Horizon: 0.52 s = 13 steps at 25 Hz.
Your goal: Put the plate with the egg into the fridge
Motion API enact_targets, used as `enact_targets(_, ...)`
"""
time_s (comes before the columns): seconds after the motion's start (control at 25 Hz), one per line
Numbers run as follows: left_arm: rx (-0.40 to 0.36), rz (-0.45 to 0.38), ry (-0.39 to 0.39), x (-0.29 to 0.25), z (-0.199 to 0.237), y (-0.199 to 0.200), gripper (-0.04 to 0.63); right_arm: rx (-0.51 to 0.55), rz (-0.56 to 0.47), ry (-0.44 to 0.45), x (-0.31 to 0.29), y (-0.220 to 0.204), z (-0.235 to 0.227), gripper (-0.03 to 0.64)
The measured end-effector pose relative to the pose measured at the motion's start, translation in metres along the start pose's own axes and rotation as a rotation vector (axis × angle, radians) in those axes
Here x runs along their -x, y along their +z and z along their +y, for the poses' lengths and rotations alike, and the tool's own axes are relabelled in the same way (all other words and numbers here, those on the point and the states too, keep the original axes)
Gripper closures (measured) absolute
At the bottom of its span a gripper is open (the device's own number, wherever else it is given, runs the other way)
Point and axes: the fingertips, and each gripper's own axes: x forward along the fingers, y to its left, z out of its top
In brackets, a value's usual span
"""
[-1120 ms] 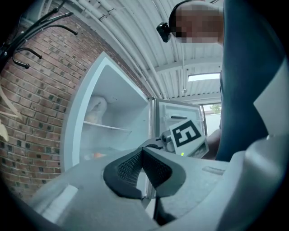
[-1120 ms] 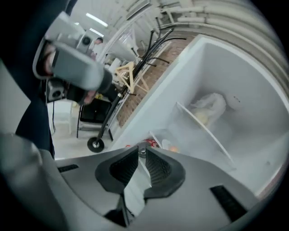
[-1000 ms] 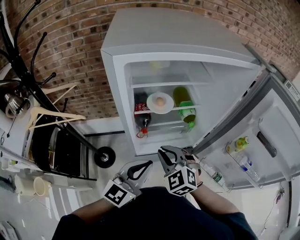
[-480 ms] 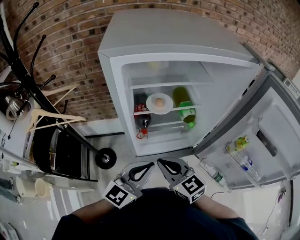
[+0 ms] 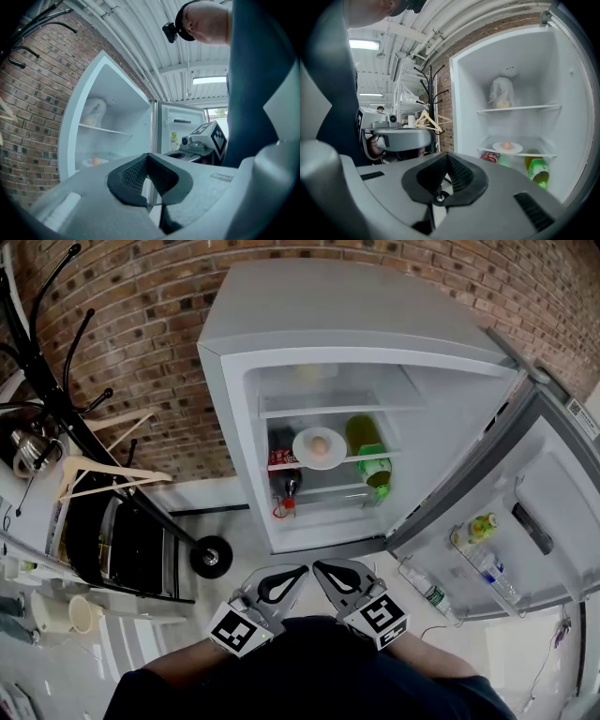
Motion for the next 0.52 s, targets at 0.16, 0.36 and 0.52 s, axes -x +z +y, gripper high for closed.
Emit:
enact_targets(0.16, 0.002, -0.002, 0.003, -0.0006, -0.0001, 0.0001, 0.592, 0.002, -0.001, 0.003, -0.0002, -0.0004, -0.0001, 0.606)
enact_targets(0.36, -0.001, 0.001, 0.003, -0.0011, -0.0005, 0.0001, 0.592, 0.002, -0.001, 0.003, 0.0005, -0.0008, -0.0001, 0.607)
enact_targets(0.52, -0.001, -0.005, 0.005, -0.0009, -0.0013, 0.001, 0.592, 0.0, -0.001, 0.005, 0.0015, -0.0016, 0.0012, 0.607)
